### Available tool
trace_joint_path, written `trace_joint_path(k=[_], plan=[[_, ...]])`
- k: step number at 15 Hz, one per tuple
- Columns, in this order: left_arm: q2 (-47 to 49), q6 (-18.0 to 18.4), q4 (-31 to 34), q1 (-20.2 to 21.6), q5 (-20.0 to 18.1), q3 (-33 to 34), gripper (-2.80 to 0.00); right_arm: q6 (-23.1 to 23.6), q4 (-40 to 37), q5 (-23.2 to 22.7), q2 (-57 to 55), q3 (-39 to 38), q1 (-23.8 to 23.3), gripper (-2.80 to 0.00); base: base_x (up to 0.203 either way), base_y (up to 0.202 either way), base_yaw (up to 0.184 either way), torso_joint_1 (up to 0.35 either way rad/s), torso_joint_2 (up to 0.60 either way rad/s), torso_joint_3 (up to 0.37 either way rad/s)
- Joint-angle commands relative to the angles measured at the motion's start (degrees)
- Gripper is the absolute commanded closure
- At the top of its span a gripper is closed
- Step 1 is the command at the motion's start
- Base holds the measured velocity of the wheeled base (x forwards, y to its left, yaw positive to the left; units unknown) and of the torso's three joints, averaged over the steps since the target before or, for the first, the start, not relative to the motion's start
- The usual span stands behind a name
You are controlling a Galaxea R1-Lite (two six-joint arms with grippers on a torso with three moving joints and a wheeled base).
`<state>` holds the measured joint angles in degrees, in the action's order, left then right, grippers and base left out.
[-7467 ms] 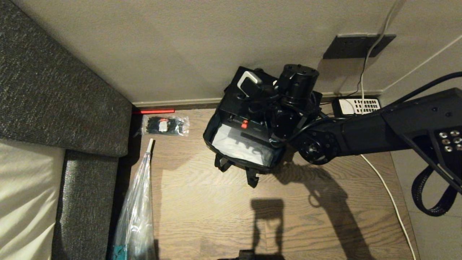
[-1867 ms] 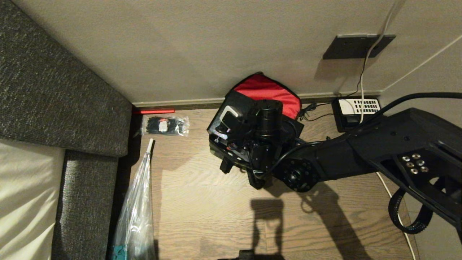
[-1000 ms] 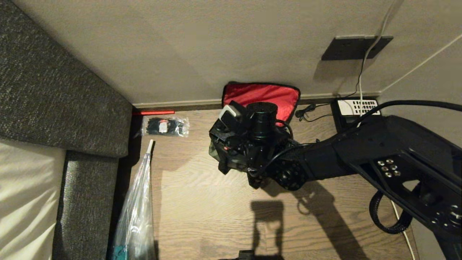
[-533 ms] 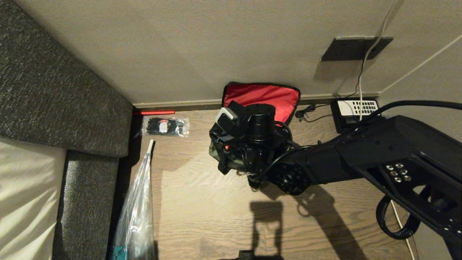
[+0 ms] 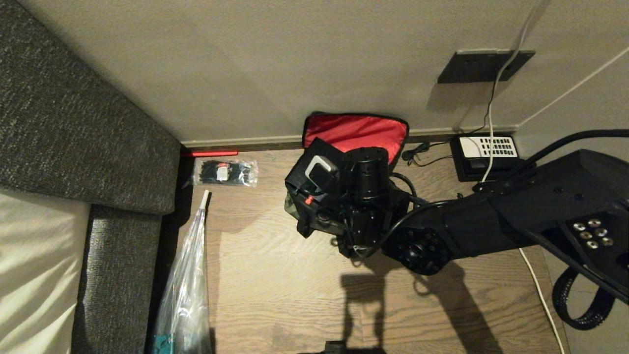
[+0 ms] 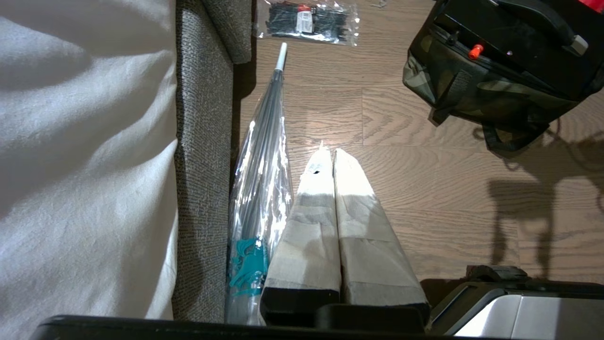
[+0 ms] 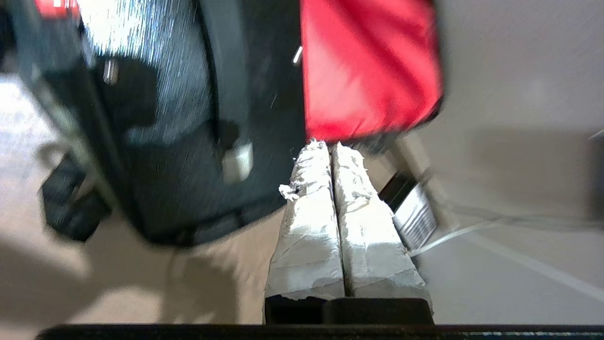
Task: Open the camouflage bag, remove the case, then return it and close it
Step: Place the black box back, then close the top of the storage box
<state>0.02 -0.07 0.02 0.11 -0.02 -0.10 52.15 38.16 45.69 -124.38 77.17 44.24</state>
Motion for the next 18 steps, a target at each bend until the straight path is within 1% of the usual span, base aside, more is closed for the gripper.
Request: trace_joint_path(k=[1, 3, 4, 6, 8, 10, 11, 12, 13, 14, 15, 16, 17, 18], plan=[[-0.2, 0.0, 0.0, 0.0, 0.0, 0.0, 0.00, -2.9, -2.2, 0.3, 2.5, -2.6, -0.4, 0.00, 0.000, 0.000, 0.000, 0.000, 0.00, 0.000], [-0.1, 0.0, 0.0, 0.1, 0.0, 0.0, 0.00, -6.4, -6.7, 0.3, 4.8, -5.7, -1.9, 0.00, 0.000, 0.000, 0.000, 0.000, 0.00, 0.000], [-0.2, 0.0, 0.0, 0.0, 0.0, 0.0, 0.00, -9.3, -9.1, 0.3, 5.5, -6.5, -2.5, 0.00, 0.000, 0.000, 0.000, 0.000, 0.00, 0.000], [-0.2, 0.0, 0.0, 0.0, 0.0, 0.0, 0.00, -15.2, -16.8, 0.3, 7.3, -7.2, -4.3, 0.00, 0.000, 0.000, 0.000, 0.000, 0.00, 0.000], [-0.1, 0.0, 0.0, 0.0, 0.0, 0.0, 0.00, -22.4, -25.9, 0.2, 9.3, -7.1, -7.7, 0.00, 0.000, 0.000, 0.000, 0.000, 0.00, 0.000], [-0.2, 0.0, 0.0, 0.0, 0.0, 0.0, 0.00, -33.4, -35.7, -1.0, 10.9, -7.3, -11.7, 0.00, 0.000, 0.000, 0.000, 0.000, 0.00, 0.000], [-0.2, 0.0, 0.0, 0.0, 0.0, 0.0, 0.00, -39.1, -38.6, -4.6, 11.5, -7.7, -13.9, 0.00, 0.000, 0.000, 0.000, 0.000, 0.00, 0.000], [-0.2, 0.0, 0.0, 0.1, 0.0, 0.0, 0.00, -43.1, -40.1, -11.1, 11.9, -8.4, -15.5, 0.00, 0.000, 0.000, 0.000, 0.000, 0.00, 0.000], [-0.1, 0.0, 0.0, 0.1, 0.0, 0.0, 0.00, -46.1, -40.6, -18.9, 12.3, -9.1, -16.8, 0.00, 0.000, 0.000, 0.000, 0.000, 0.00, 0.000], [-0.2, 0.0, 0.0, 0.0, 0.0, 0.0, 0.00, -48.1, -41.0, -25.3, 12.9, -9.6, -18.8, 0.00, 0.000, 0.000, 0.000, 0.000, 0.00, 0.000], [-0.1, 0.0, 0.0, 0.1, 0.0, 0.0, 0.00, -49.8, -41.2, -27.7, 13.3, -10.6, -20.3, 0.00, 0.000, 0.000, 0.000, 0.000, 0.00, 0.000], [-0.2, 0.0, 0.0, 0.0, 0.0, 0.0, 0.00, -52.0, -39.4, -28.5, 13.3, -11.2, -20.7, 0.00, 0.000, 0.000, 0.000, 0.000, 0.00, 0.000], [-0.2, 0.0, 0.0, 0.1, 0.0, 0.0, 0.00, -56.3, -35.2, -30.5, 13.0, -11.4, -20.8, 0.00, 0.000, 0.000, 0.000, 0.000, 0.00, 0.000], [-0.1, 0.0, 0.0, 0.1, 0.0, 0.0, 0.00, -62.6, -29.3, -34.1, 12.4, -11.8, -20.8, 0.00, 0.000, 0.000, 0.000, 0.000, 0.00, 0.000]])
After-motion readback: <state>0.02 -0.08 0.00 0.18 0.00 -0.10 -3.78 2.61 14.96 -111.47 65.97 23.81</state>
